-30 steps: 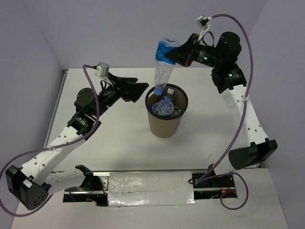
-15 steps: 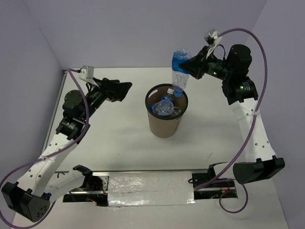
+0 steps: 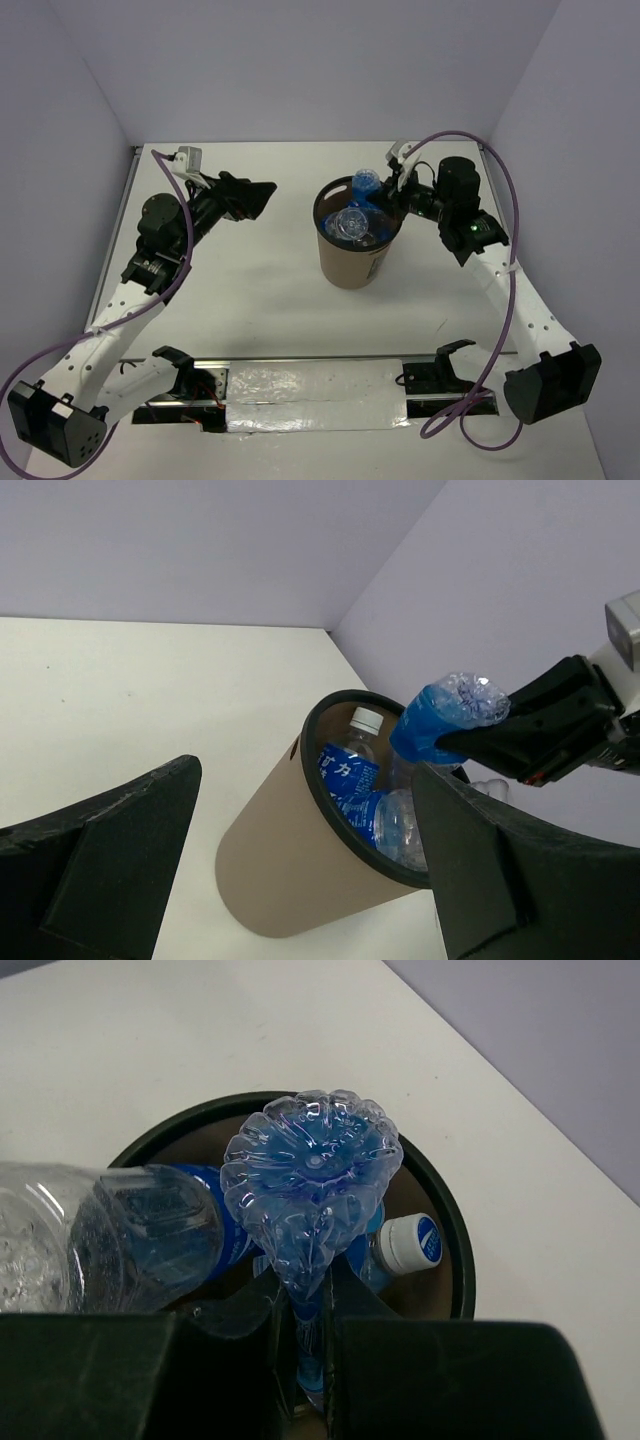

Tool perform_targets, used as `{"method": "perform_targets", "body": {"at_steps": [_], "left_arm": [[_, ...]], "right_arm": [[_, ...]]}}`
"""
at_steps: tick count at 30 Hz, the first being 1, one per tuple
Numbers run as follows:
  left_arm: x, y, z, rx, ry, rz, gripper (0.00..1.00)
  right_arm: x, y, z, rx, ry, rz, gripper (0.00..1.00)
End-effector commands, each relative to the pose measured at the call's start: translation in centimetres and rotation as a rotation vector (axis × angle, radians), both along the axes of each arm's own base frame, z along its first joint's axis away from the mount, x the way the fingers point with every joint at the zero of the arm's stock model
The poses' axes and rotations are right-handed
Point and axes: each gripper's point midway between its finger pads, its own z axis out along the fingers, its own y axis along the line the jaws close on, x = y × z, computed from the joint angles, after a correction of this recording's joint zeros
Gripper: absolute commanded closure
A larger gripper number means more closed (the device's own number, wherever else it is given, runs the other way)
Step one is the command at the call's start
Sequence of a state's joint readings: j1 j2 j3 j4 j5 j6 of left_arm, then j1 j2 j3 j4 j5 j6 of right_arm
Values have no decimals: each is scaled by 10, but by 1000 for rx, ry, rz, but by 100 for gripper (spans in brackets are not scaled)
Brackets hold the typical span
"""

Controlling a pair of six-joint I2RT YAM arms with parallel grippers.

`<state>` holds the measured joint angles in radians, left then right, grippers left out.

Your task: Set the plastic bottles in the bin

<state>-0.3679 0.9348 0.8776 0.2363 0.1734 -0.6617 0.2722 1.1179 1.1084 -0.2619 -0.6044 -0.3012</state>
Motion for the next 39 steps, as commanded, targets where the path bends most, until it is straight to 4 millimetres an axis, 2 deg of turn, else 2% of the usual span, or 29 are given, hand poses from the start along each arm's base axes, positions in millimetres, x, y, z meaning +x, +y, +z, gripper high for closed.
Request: {"method": "perform_targets", "body": {"at_steps": [1, 3, 6, 7, 8, 9, 11, 13, 14, 17, 18, 21, 23, 26, 30, 31, 33, 34, 35, 37, 38, 39], "left_arm": [[-2, 1, 14, -22, -48, -10, 1], [-1, 2, 13, -26, -47, -9, 0], [1, 2, 10, -28, -38, -11, 0], [1, 2, 11, -30, -40, -12, 0], [2, 2, 10, -31, -38, -10, 1], [2, 2, 10, -31, -40, -13, 0], [3, 2, 9, -29, -37, -13, 0], [3, 3, 10, -28, -39, -13, 1], [3, 3, 10, -28, -41, -15, 1], [4, 4, 12, -30, -43, -15, 1], [4, 4, 11, -30, -43, -15, 0], [4, 5, 13, -28, -47, -18, 1], [4, 6, 15, -25, -51, -20, 1], [3, 7, 18, -18, -54, -27, 1], [4, 7, 19, 1, -26, -32, 1], [5, 7, 17, 13, -12, -34, 0], [4, 8, 19, 30, -20, -40, 0], [4, 8, 20, 35, -23, -38, 0], [3, 9, 19, 43, -22, -35, 1], [3, 12, 18, 50, -21, -26, 0], [3, 13, 14, 58, -14, -22, 0], [3, 15, 14, 63, -13, -16, 1]], "right_arm": [[-1, -2, 15, -11, -115, -20, 94], [-8, 1, 9, -1, -89, 0, 90], [-15, 4, 4, 5, -74, 16, 65], [-17, 5, 5, 10, -78, 20, 46], [-18, 5, 8, 17, -79, 20, 38], [-20, 5, 13, 23, -86, 21, 22], [-21, 4, 23, 41, -88, 11, 11], [-23, 5, 41, 61, -104, 10, 1], [-24, 4, 55, 82, -113, 1, 0], [-26, 2, 72, 116, -103, -20, 0], [-26, -1, 85, 131, -119, -46, 0], [-23, -13, 107, 174, -125, -118, 0], [-21, -21, 111, 182, -102, -169, 0], [-18, -39, 128, 207, -85, -275, 0], [-10, -68, 128, 225, -47, -432, 0], [-7, -83, 123, 221, -26, -491, 0], [-5, -97, 119, 239, 9, -544, 0], [-4, -104, 113, 242, 36, -573, 0], [-1, -121, 107, 241, 48, -632, 0], [0, -135, 96, 243, 84, -686, 0], [3, -155, 87, 242, 102, -754, 0], [3, -161, 80, 240, 119, -775, 0]]}}
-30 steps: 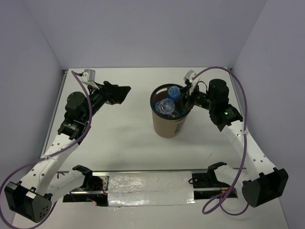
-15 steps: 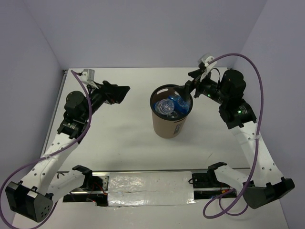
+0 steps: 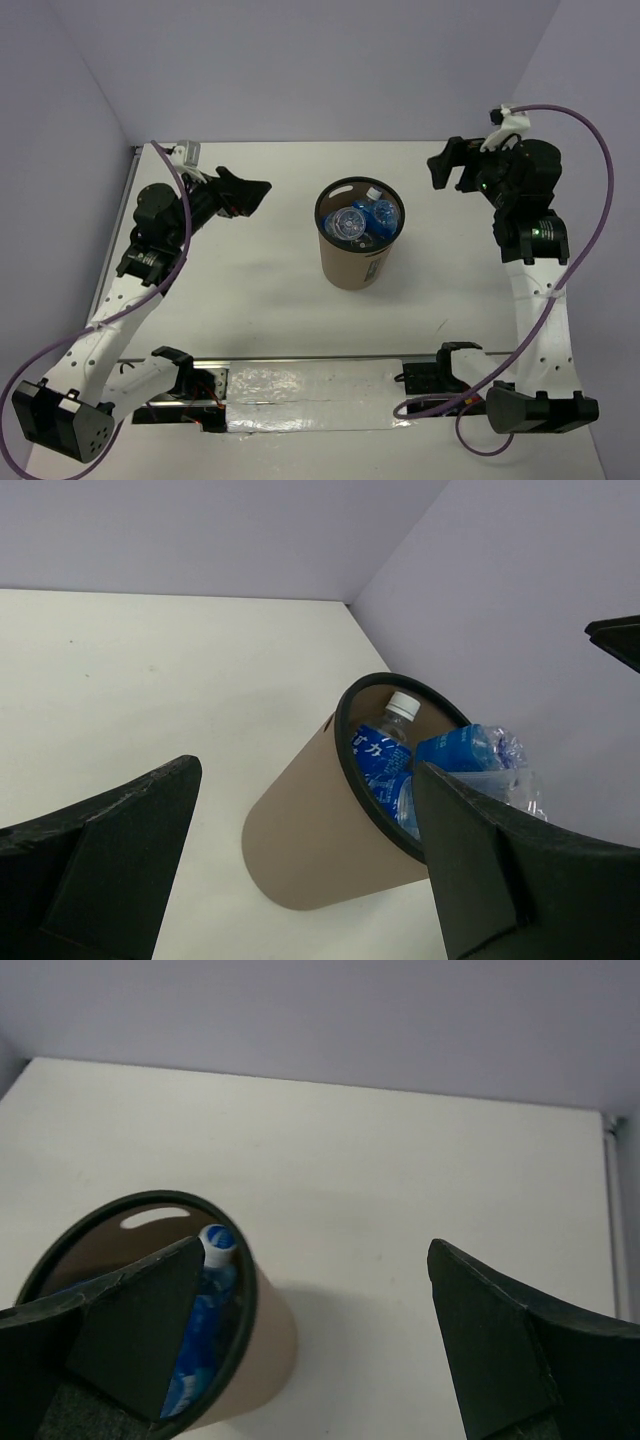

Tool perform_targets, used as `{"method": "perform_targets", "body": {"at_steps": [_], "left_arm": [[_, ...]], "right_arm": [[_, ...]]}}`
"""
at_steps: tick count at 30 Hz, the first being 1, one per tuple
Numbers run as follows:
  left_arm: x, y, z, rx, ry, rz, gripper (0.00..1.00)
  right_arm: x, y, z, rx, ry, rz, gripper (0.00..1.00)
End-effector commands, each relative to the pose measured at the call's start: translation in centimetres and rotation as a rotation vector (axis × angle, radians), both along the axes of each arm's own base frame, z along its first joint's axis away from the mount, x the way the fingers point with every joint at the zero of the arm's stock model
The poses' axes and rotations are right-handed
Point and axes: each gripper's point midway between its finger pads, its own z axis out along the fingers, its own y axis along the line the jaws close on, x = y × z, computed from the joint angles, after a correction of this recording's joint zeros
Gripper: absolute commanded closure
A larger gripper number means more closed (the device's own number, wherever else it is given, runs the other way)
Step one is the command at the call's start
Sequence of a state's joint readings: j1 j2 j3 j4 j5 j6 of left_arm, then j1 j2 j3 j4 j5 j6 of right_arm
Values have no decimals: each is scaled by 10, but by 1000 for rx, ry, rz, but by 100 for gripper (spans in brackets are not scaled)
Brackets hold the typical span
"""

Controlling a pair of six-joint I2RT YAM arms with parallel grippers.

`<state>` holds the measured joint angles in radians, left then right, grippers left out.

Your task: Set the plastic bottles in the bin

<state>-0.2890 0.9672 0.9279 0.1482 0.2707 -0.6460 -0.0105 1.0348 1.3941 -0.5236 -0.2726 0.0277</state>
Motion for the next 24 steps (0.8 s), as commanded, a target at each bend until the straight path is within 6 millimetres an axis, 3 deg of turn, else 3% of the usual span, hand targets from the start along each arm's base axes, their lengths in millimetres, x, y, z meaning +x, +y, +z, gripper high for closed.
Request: {"method": "perform_targets", "body": {"at_steps": [1, 5, 11, 17, 24], "left_arm": [[-5, 6, 21, 21, -68, 2, 0], [-6, 8, 9, 36, -36, 3, 0], [-7, 12, -7, 57, 8, 16, 0], [-8, 14, -19, 57, 36, 23, 0], [-10, 16, -27, 51, 56, 29, 0]], "right_arm": [[-5, -30, -19, 42, 74, -123, 0], [-5, -55, -61, 44, 167, -212, 0], [-14, -70, -92, 9, 203, -287, 0], [-22, -73, -102, 2, 219, -314, 0], [-34, -71, -97, 17, 159, -318, 0]]}}
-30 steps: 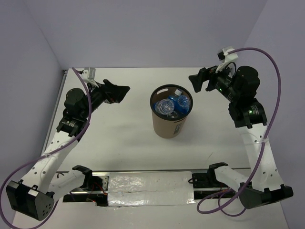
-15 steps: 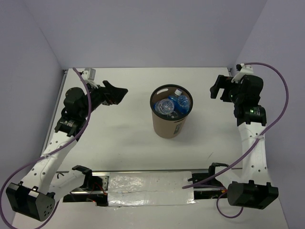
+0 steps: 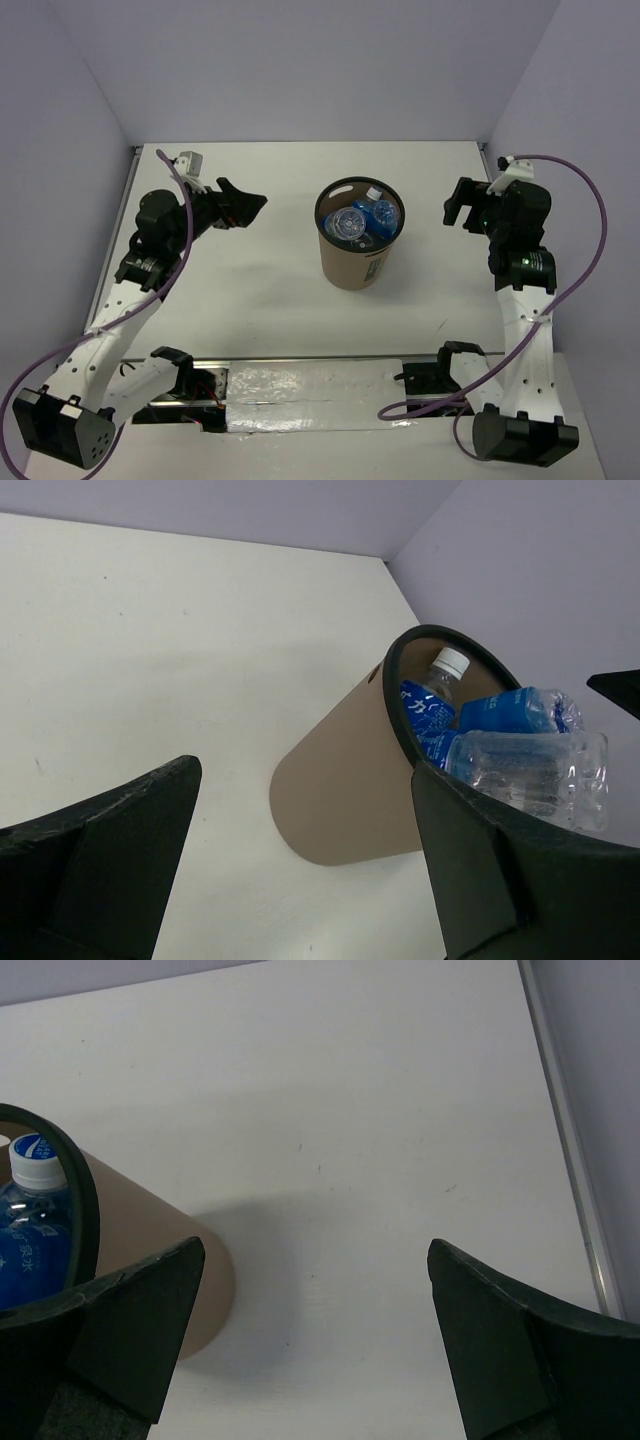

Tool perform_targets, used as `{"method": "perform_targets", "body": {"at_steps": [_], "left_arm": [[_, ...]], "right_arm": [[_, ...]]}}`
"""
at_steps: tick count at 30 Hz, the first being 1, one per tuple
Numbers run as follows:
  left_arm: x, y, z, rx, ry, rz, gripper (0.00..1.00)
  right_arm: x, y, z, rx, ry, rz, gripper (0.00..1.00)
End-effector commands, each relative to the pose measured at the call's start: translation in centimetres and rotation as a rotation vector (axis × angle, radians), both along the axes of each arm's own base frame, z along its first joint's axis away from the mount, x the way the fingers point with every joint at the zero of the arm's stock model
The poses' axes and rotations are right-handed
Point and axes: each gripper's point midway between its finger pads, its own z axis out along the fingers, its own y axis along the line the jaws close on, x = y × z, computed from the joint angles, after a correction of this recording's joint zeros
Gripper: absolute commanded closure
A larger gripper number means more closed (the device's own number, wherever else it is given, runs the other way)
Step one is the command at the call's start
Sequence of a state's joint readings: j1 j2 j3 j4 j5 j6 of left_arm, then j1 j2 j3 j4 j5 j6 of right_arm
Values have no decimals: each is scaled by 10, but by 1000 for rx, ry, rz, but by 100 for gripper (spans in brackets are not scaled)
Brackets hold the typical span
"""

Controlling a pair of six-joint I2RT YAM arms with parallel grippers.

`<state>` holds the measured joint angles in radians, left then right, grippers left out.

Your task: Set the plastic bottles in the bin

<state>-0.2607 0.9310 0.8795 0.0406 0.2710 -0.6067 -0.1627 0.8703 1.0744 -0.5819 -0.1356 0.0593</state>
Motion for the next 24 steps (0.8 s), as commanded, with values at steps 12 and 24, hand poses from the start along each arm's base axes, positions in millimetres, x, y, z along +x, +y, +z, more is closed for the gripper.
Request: {"method": "perform_targets", "body": {"at_steps": [12, 24], "left_arm": [[-7, 5, 3, -6, -19, 9, 0], [-8, 5, -3, -8, -2, 9, 1]], "right_arm": [[-12, -10, 8, -5, -57, -80, 0], [-22, -8, -2, 0, -65, -81, 0]]}}
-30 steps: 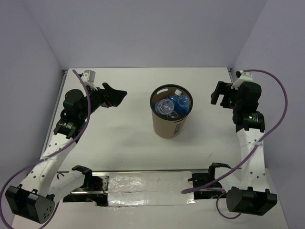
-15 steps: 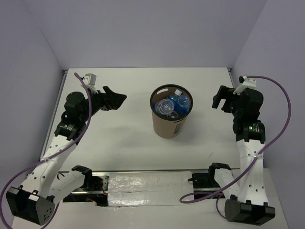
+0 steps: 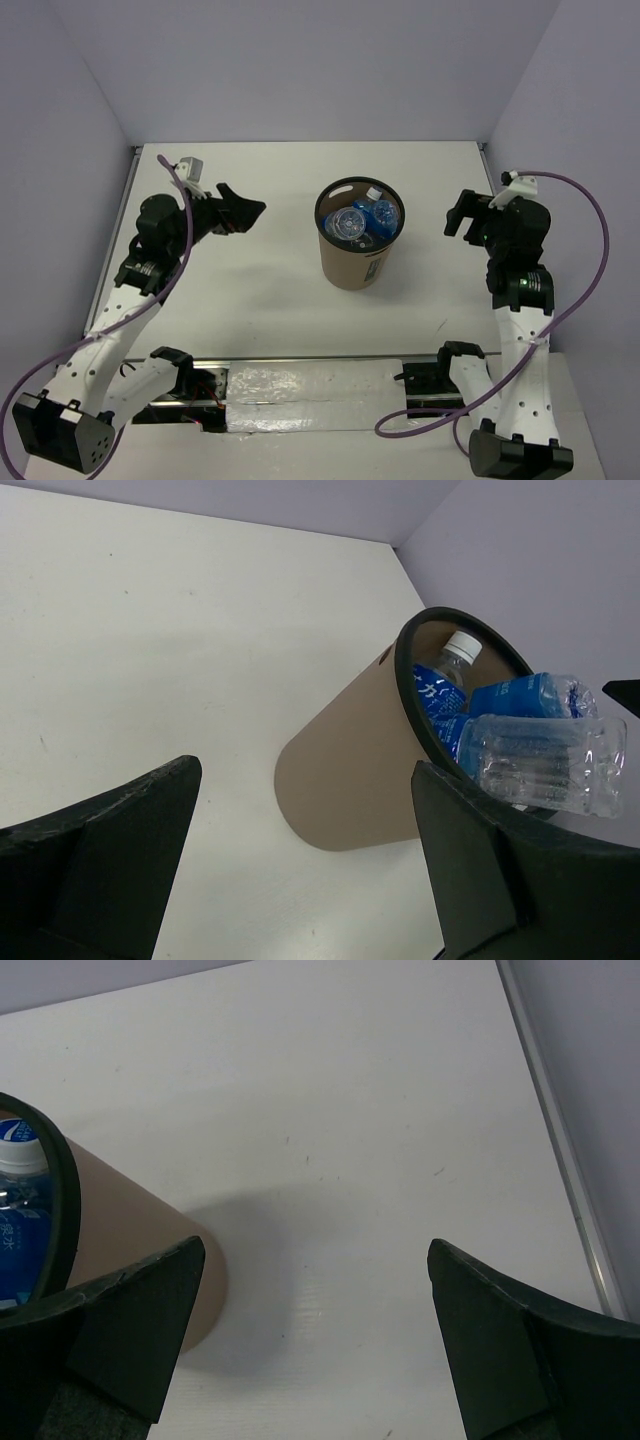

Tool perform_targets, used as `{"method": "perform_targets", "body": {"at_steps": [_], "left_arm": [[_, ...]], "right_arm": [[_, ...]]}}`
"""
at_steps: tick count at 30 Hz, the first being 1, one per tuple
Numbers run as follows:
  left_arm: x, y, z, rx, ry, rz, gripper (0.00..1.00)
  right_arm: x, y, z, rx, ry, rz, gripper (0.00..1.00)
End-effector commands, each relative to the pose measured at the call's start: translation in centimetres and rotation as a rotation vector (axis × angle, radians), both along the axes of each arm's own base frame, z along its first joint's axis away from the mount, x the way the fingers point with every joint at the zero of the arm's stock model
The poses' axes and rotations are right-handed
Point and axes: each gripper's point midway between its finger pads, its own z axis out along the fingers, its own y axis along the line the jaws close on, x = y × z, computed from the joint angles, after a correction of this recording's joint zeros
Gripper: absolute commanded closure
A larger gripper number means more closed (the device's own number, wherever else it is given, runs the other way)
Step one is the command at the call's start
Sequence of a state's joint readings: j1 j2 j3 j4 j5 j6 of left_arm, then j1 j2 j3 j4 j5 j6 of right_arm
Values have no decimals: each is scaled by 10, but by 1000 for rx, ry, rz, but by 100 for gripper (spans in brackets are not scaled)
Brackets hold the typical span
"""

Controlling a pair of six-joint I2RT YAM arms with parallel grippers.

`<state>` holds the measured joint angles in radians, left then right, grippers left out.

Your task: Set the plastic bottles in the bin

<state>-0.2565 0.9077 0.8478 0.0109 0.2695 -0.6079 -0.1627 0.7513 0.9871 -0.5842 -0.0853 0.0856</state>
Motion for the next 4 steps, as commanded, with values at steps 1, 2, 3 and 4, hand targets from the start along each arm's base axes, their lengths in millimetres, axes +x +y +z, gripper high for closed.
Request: {"method": "perform_targets", "body": {"at_steps": [1, 2, 3, 4], "left_arm": [[-3, 2, 12, -15, -42, 5, 0], [-3, 2, 11, -15, -41, 3, 1], [-3, 3, 11, -15, -42, 5, 1], [-4, 3, 12, -16, -44, 5, 1]], "right_arm": [[0, -5, 5, -3, -36, -27, 0], [0, -5, 5, -5, -38, -30, 0], [0, -5, 5, -6, -38, -28, 0], [1, -4, 6, -16, -40, -12, 0]]}}
